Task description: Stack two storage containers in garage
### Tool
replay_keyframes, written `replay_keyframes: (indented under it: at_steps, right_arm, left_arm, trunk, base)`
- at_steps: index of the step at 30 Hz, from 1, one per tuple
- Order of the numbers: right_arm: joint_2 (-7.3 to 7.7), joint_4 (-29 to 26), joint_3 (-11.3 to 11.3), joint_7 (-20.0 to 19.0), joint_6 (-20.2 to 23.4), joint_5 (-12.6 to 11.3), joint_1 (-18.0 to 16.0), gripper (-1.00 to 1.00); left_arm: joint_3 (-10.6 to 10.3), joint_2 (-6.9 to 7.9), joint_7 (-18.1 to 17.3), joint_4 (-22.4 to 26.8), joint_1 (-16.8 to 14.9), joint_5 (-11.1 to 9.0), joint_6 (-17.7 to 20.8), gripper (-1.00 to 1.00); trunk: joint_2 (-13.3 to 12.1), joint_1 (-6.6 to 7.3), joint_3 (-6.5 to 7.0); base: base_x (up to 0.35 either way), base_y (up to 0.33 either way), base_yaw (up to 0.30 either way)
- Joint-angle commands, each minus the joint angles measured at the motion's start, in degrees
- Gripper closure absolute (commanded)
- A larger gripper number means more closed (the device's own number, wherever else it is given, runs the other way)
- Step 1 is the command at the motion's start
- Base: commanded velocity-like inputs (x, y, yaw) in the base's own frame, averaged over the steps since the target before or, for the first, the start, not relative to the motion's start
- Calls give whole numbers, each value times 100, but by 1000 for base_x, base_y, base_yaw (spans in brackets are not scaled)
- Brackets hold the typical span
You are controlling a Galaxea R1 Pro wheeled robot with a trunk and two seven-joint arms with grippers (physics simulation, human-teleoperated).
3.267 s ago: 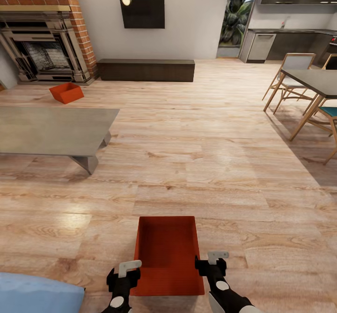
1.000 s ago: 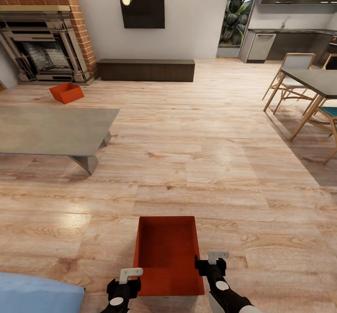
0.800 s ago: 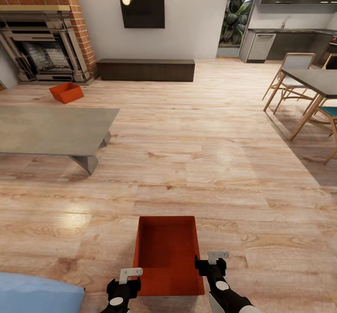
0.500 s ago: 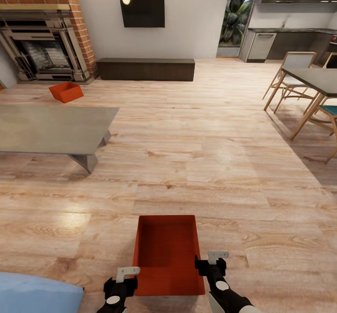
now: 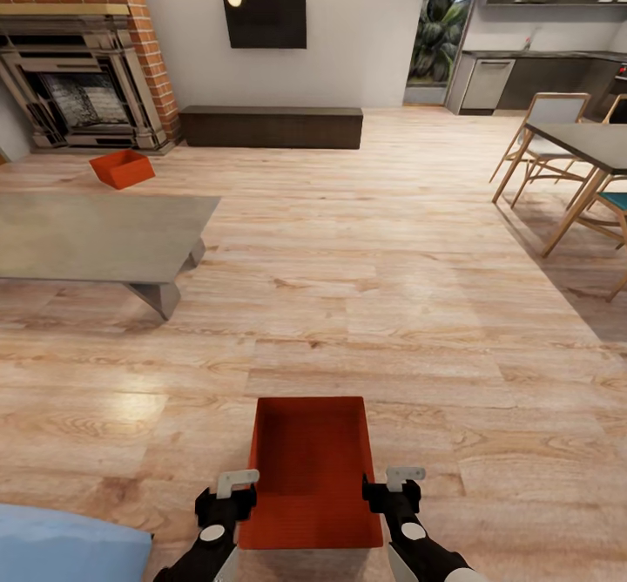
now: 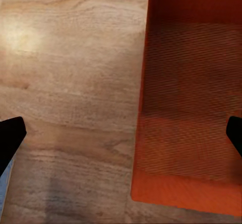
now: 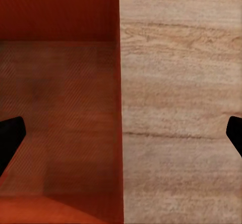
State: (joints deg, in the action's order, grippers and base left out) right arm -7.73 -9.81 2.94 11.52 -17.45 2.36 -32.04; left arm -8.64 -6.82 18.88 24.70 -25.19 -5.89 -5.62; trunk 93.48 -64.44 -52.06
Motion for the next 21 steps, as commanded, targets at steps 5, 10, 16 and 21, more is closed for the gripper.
replay_keyframes:
  at_steps: [5, 10, 16, 21]
  right_arm:
    - [7, 6, 31, 39, -4, 22, -4, -100]
    - [8, 6, 31, 36, -4, 21, -4, -100]
    - [9, 6, 31, 27, -4, 25, -4, -100]
    - [9, 6, 31, 26, -4, 24, -4, -100]
  left_arm:
    - [-46, -5, 324, 232, -4, -61, 405, -100]
    - [-49, -3, 358, 338, -4, -61, 612, -100]
    - [-42, -9, 365, 437, -4, -67, 679, -100]
    - [-42, -12, 369, 464, -4, -69, 691, -100]
  trunk:
    - [204, -110, -94]
    - [404, -220, -184]
    - [645, -352, -291]
    - [845, -461, -381]
  base:
    - [0, 0, 0]
    - [0, 0, 0]
    - [0, 0, 0]
    - [0, 0, 0]
